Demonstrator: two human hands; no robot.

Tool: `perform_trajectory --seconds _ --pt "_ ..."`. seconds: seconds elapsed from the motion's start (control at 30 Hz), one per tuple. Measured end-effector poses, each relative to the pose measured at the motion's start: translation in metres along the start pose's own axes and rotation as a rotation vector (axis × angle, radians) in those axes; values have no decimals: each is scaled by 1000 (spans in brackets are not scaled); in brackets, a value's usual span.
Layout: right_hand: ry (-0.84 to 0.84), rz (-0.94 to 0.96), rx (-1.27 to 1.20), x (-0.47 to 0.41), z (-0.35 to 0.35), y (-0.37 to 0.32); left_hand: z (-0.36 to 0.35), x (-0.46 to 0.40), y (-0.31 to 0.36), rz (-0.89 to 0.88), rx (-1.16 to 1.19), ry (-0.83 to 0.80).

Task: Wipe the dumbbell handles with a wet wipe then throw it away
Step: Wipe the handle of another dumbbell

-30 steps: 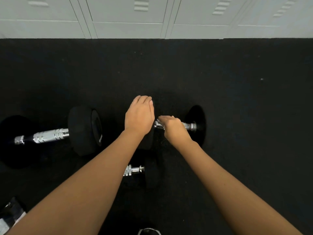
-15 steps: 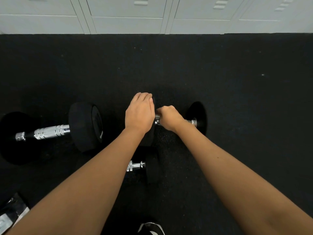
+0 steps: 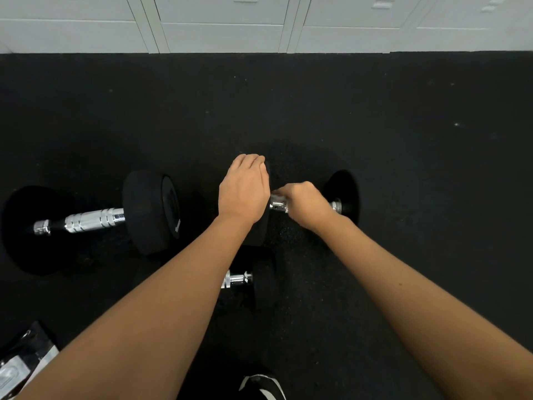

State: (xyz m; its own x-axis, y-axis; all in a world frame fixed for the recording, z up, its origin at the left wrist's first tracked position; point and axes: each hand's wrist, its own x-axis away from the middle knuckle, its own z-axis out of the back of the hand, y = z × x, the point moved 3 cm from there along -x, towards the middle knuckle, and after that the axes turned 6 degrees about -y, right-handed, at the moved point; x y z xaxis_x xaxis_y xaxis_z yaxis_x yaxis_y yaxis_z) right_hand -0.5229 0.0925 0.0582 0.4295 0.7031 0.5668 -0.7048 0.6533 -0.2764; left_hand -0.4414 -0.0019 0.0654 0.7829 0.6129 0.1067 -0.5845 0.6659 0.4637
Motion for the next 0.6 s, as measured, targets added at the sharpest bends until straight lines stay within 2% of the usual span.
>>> perform_trajectory --seconds 0.1,0.3,0.43,0.6 --pt "8 -82 13 -2 3 -4 0 1 0 3 9 2" --pt "4 42 1 2 0 -6 1 3 1 1 12 4" --pt "-49 -63 44 -4 5 -8 0 4 1 3 -3 7" --pt "1 42 36 2 -1 -13 0 2 0 8 7 1"
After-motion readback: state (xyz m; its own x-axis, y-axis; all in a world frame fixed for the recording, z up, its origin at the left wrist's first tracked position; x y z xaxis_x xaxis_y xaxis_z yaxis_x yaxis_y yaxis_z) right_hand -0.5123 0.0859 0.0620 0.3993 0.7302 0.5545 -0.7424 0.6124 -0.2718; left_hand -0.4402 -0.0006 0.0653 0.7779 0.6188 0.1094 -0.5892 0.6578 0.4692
